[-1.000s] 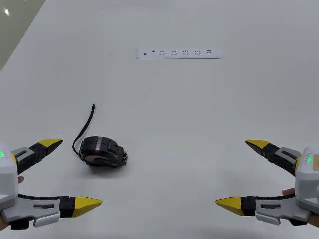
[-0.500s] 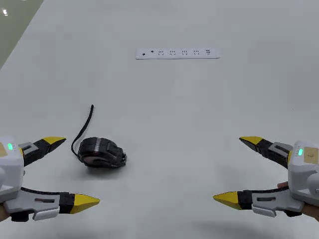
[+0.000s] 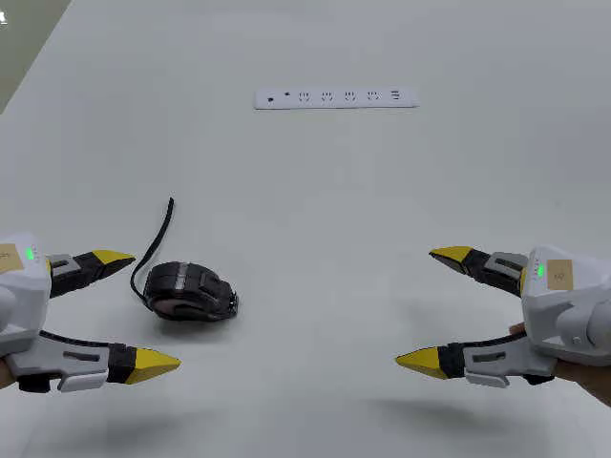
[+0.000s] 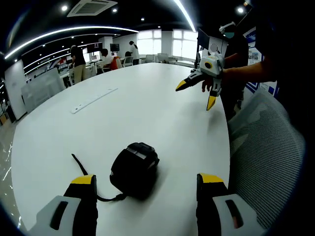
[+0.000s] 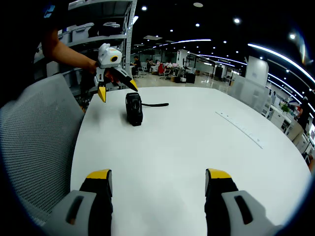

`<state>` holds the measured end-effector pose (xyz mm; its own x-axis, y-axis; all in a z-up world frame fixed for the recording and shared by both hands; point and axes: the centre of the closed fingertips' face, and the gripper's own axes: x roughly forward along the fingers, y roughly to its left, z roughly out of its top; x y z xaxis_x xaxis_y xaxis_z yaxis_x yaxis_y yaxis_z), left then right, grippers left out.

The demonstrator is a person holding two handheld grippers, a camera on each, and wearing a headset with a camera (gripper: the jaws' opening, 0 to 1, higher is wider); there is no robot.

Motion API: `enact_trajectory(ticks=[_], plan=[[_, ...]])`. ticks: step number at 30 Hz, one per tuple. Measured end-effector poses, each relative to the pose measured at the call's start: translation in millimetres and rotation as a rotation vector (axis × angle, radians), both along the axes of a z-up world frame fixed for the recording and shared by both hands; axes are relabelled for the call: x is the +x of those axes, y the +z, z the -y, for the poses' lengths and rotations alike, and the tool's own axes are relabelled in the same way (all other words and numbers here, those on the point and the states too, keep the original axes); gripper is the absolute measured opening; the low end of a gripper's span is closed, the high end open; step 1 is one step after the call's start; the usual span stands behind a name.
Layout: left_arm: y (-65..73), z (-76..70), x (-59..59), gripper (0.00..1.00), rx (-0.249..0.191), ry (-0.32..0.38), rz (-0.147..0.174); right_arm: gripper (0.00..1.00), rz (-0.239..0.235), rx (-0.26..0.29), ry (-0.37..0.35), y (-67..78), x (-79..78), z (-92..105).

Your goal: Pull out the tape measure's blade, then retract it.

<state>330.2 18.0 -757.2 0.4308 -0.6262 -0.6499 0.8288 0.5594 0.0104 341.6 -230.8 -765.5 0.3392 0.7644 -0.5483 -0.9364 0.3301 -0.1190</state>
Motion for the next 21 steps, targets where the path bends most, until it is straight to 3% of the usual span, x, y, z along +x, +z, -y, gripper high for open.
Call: enact_trajectory(ticks=[11, 21], plan=[[-6.7, -5.2, 12.6, 0.63, 0.086, -0.092, -0.005, 0.68, 0.009, -0.016, 0.100, -7.2, 5.7, -23.4], [-17.7, -6.6, 19.4, 0.45, 0.152, -0.169, -0.037, 0.61, 0.020, -0.026, 0.197, -15.6, 8.5, -50.8]])
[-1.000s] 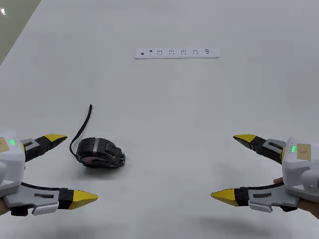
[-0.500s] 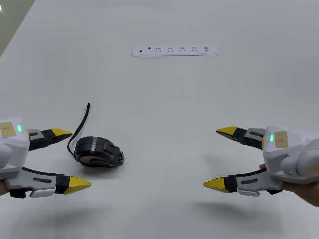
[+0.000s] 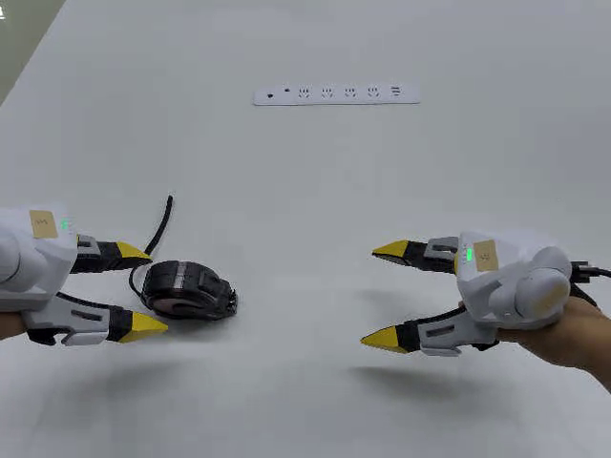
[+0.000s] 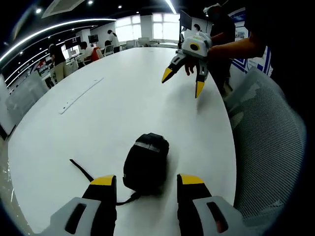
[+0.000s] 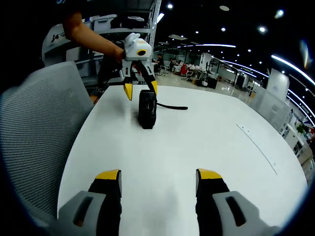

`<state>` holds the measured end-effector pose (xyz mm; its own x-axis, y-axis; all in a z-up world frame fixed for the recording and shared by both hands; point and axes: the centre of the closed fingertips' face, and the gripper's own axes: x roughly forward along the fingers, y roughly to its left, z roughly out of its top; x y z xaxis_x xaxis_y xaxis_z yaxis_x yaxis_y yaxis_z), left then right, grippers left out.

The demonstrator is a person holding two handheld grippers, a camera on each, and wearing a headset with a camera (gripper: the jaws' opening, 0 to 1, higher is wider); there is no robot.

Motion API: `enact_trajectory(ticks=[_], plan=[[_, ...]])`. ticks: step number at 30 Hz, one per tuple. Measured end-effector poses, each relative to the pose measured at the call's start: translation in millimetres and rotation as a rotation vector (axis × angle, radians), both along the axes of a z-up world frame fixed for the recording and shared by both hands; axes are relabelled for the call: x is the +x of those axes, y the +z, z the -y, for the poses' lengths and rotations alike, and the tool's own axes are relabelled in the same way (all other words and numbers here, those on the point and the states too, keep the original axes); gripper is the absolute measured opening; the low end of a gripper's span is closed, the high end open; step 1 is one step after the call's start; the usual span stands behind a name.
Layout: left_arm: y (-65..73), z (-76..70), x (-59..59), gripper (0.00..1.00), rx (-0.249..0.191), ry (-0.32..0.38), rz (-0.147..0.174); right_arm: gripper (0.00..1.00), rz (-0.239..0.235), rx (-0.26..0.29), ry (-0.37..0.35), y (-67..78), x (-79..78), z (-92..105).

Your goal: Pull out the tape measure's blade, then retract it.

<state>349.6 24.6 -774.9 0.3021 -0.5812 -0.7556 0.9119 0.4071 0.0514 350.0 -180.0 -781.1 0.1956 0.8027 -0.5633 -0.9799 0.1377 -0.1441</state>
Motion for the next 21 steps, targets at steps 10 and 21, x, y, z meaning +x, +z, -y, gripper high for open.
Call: enact_trajectory(ticks=[10, 21], plan=[[-7.6, 3.4, 4.9, 0.36, 0.043, -0.067, -0.027, 0.53, -0.009, 0.007, 0.067, -6.8, 2.2, -32.8], [-11.9, 2.9, 6.2, 0.28, 0.051, -0.077, -0.041, 0.47, -0.041, 0.032, 0.118, -17.4, -1.5, -69.1]])
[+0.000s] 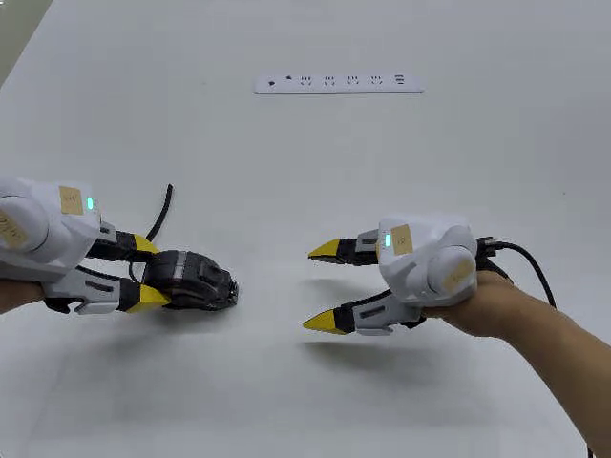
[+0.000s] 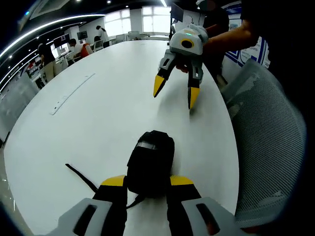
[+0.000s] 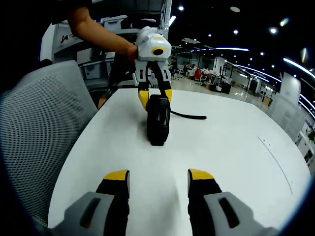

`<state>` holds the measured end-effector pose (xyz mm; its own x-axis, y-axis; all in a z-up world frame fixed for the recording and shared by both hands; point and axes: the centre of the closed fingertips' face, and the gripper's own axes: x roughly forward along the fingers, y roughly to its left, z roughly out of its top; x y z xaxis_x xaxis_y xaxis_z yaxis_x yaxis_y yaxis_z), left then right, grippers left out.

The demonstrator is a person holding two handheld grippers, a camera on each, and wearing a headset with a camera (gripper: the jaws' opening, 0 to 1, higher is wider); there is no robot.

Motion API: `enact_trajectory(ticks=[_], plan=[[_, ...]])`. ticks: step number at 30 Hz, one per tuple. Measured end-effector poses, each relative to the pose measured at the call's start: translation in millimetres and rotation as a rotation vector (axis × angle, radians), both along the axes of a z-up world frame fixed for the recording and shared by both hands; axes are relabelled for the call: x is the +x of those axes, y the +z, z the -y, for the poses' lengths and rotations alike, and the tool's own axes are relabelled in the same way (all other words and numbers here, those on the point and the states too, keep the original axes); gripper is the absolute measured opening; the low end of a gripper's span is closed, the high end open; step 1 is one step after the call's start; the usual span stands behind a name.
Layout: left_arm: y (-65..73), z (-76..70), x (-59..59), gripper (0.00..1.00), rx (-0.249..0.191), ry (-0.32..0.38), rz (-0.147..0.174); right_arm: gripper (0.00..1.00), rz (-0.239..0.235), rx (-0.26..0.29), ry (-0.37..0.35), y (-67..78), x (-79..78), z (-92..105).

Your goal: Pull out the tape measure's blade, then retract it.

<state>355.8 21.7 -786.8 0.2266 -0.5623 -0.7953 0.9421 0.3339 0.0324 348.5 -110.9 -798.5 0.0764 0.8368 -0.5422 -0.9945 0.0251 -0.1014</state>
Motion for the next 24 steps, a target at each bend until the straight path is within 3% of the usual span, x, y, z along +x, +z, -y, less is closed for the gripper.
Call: enact_trajectory(ticks=[8, 24], plan=[[0.2, 0.2, 0.7, 0.27, 0.006, 0.000, -0.023, 0.40, -0.015, 0.015, 0.019, -6.2, 0.6, -23.2], [-0.1, -0.8, 1.7, 0.27, -0.007, 0.005, -0.031, 0.27, -0.048, 0.026, 0.043, -17.4, 3.0, -60.6]])
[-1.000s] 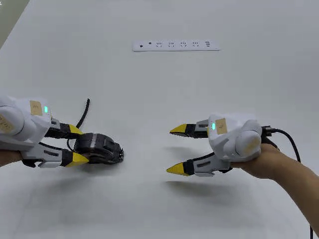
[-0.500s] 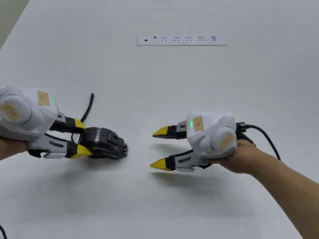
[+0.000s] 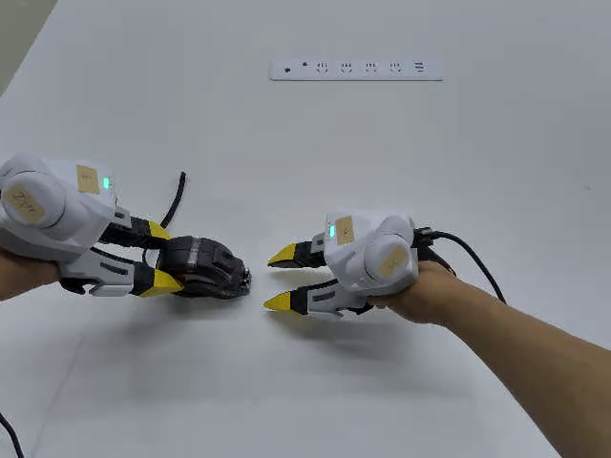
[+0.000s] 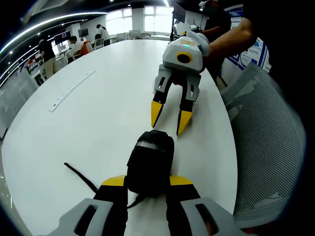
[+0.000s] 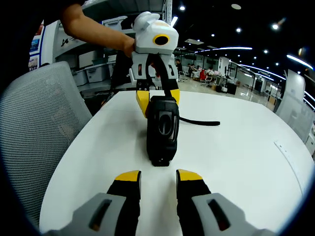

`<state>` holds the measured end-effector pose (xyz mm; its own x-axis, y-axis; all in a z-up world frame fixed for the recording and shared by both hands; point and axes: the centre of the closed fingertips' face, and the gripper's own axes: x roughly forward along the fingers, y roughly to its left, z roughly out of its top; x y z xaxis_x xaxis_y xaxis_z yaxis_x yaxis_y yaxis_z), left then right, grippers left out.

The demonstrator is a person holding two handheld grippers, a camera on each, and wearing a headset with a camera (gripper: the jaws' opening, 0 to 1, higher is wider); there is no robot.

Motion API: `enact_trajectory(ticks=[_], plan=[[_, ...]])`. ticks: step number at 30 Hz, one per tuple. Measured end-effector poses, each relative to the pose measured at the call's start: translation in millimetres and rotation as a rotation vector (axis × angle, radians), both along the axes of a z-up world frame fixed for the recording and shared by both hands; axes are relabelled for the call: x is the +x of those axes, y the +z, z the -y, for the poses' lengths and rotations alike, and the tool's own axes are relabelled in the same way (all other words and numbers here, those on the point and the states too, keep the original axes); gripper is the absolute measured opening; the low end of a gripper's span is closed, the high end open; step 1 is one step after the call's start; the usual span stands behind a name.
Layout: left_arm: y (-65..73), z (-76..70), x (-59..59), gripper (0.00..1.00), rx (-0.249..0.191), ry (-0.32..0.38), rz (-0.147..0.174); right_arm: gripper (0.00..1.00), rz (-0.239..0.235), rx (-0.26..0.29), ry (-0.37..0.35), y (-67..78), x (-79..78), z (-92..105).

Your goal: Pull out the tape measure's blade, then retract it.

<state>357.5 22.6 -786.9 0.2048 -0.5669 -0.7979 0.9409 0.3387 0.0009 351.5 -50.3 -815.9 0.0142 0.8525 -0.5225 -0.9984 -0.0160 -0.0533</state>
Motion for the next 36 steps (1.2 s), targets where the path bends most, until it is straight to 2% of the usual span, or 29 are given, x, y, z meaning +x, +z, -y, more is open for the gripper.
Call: enact_trajectory(ticks=[7, 17, 27, 36], plan=[[0.0, 0.8, 0.9, 0.27, -0.002, -0.001, -0.005, 0.23, -0.003, -0.010, 0.016, -5.3, 2.0, -11.8], [0.1, 1.9, 1.7, 0.27, -0.003, -0.002, -0.003, 0.16, 0.002, -0.028, 0.027, -10.9, 3.7, -19.2], [-0.4, 1.7, 2.0, 0.27, -0.005, 0.004, -0.001, 0.12, -0.029, -0.006, -0.022, -13.4, 8.6, -21.6], [-0.7, 1.0, 2.2, 0.26, 0.001, 0.006, 0.000, 0.10, -0.027, -0.023, -0.022, -12.4, 9.4, -21.1]])
